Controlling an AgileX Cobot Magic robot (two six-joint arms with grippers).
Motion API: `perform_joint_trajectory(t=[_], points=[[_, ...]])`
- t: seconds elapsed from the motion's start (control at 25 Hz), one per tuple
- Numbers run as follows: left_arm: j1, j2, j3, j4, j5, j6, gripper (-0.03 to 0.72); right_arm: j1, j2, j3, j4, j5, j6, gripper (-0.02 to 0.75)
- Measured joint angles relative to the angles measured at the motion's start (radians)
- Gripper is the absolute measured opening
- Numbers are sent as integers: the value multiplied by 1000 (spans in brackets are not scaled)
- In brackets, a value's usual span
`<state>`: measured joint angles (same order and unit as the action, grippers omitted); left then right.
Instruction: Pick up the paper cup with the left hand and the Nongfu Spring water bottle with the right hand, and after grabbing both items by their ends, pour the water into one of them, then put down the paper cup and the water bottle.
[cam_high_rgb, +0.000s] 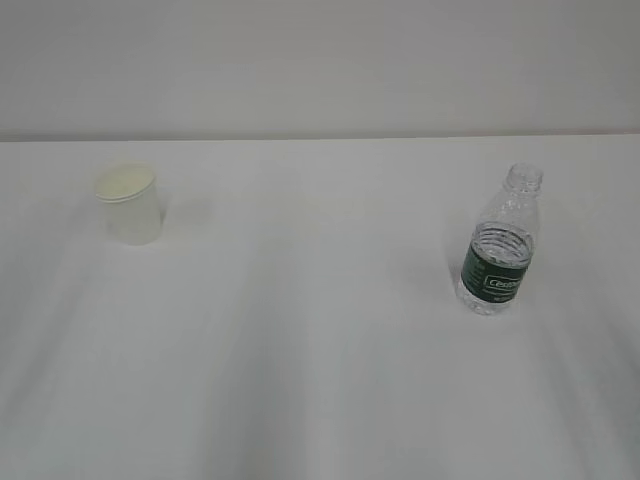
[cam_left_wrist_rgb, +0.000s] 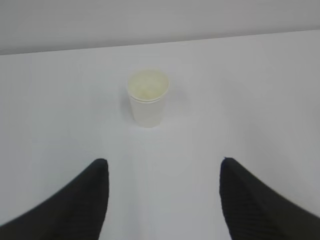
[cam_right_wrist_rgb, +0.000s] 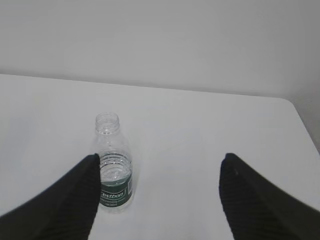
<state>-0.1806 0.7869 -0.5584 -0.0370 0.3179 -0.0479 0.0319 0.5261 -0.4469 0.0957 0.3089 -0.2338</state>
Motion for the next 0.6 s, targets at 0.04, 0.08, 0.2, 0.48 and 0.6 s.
perform_joint_trajectory(t=[0.04,0.08,0.2,0.48,0.6], points=[[0,11,0,0,-7,0,494,0,9,12,0,-17,-1,554],[0,20,0,0,-15,0,492,0,15,21,0,-38,-3,554],[0,60,2,0,-44,0,492,0,44,51,0,-91,-5,554],[0,129,85,0,-201,0,492,0,133,64,2,-205,-8,554],[0,139,121,-4,-272,0,491,8,194,65,2,-245,-8,554]])
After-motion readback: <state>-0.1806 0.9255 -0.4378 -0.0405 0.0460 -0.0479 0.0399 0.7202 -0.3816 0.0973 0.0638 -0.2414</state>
